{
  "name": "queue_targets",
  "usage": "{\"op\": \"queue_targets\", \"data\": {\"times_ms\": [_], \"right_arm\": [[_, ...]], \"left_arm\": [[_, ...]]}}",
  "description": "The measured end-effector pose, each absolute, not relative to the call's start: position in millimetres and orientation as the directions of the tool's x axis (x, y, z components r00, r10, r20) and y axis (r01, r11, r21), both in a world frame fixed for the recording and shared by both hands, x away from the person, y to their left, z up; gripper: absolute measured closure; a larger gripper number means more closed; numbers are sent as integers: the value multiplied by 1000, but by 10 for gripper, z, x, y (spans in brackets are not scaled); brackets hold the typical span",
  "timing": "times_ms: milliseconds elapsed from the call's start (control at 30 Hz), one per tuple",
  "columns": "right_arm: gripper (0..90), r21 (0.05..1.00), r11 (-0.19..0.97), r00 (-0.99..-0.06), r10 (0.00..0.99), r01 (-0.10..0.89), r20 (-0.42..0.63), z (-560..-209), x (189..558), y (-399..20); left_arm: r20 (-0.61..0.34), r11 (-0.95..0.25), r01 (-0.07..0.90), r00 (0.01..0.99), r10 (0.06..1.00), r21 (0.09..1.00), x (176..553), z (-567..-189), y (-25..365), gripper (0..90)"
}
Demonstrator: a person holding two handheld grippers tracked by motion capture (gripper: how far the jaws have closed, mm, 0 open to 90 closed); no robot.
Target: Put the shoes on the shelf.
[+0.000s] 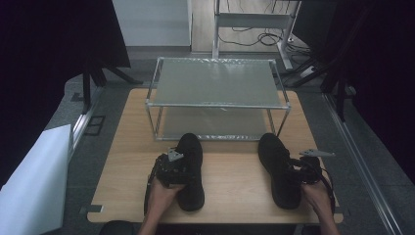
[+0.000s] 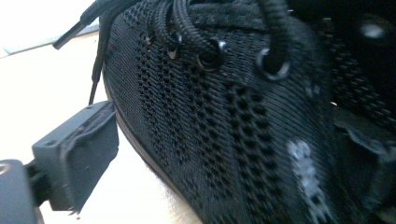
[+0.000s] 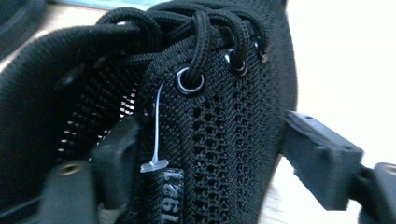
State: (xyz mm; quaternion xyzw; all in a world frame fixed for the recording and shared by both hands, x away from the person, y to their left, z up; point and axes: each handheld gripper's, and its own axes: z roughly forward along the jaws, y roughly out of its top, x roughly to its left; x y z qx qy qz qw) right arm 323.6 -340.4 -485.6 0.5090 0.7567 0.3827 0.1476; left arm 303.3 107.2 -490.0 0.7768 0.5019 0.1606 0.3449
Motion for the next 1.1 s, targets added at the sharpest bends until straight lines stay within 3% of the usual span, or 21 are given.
{"op": "queue_targets", "data": {"times_ms": [133,167,200,233,400,467,733,1100], "right_arm": [[452,739,211,-414,905,640,101,-4838,3199,-3384],[553,754,226,-405,912,617,58,-4834,3170,-3377],[581,758,229,-406,913,610,51,-4829,3160,-3376],[581,758,229,-406,913,610,51,-4829,3160,-3376],[691,769,236,-396,918,594,24,-4821,3126,-3391],[710,774,187,-379,922,605,73,-4822,3123,-3428],[728,762,16,-352,893,647,281,-4850,3128,-3591],[732,712,-191,-305,807,676,506,-4834,3109,-3722]], "left_arm": [[-42,-278,648,433,900,709,2982,-4877,1039,245],[-34,-278,635,432,901,721,2955,-4852,1063,439],[-30,-278,631,431,902,724,2941,-4837,1083,497],[-16,-288,625,434,901,725,2929,-4824,1112,497],[-14,-284,609,436,900,740,2885,-4813,1250,757],[-33,-261,609,427,903,749,2886,-4820,1309,791],[-295,-71,659,427,855,749,2971,-4880,1681,800],[-404,15,671,428,808,741,2986,-4849,1754,810]]}}
